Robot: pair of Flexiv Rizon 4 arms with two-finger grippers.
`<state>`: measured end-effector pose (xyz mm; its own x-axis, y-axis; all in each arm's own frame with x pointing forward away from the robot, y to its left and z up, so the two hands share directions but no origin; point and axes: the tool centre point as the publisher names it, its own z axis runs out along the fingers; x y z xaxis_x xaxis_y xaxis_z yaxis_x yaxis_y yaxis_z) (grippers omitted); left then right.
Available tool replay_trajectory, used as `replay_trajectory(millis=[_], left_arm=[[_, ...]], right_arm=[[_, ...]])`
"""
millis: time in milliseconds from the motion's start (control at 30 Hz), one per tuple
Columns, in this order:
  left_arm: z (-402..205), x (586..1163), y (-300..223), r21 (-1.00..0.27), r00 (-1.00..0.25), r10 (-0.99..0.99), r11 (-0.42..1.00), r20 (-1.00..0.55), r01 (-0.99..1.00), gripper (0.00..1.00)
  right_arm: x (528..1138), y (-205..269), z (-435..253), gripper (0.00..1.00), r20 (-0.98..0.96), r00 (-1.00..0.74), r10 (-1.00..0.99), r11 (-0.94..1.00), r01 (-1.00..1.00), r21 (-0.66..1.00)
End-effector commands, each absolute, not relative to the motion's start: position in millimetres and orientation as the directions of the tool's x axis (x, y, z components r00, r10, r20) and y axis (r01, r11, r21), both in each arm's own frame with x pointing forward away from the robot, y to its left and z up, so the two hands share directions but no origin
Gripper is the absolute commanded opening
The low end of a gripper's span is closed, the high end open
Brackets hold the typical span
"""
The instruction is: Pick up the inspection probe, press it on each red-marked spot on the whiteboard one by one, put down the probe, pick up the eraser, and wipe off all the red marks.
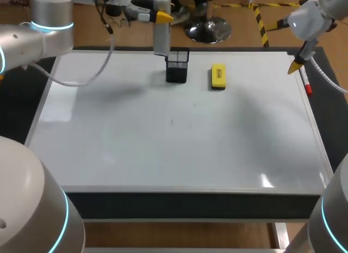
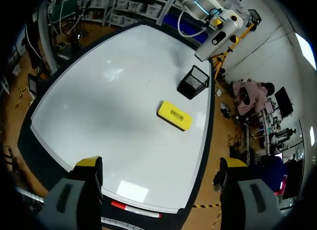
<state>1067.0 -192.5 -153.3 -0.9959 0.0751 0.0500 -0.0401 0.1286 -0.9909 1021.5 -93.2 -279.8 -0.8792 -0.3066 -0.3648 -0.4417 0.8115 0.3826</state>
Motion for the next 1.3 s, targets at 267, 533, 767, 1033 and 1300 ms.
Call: replay_trajectory(millis=[267, 533, 767, 1033, 1300], left_arm=[[-163.2, 1088.9, -217.6, -0.995, -0.991, 0.122, 0.096, 0.048, -0.036, 0.00], [-175.6, 1102.4, -226.4, -0.995, -0.994, 0.090, 0.074, 0.068, -0.061, 0.00], [-185.8, 1110.3, -230.8, -0.995, -0.995, 0.057, 0.057, 0.079, -0.076, 0.00], [-195.2, 1115.3, -231.9, -0.995, -0.996, 0.039, 0.056, 0.083, -0.081, 0.00], [-200.4, 1118.8, -232.6, -0.996, -0.997, 0.024, 0.050, 0.075, -0.073, 0.00]], right_arm=[[1021.7, -93.4, -279.0, 1.00, -0.362, -0.879, -0.309, 0.813, -0.442, 0.380], [1021.7, -93.4, -279.0, 1.00, -0.362, -0.879, -0.309, 0.813, -0.442, 0.380], [1021.7, -93.4, -279.0, 1.00, -0.362, -0.879, -0.309, 0.813, -0.442, 0.380], [1021.7, -93.4, -279.0, 1.00, -0.362, -0.879, -0.309, 0.813, -0.442, 0.380], [1021.7, -93.4, -279.0, 1.00, -0.362, -0.879, -0.309, 0.813, -0.442, 0.380]])
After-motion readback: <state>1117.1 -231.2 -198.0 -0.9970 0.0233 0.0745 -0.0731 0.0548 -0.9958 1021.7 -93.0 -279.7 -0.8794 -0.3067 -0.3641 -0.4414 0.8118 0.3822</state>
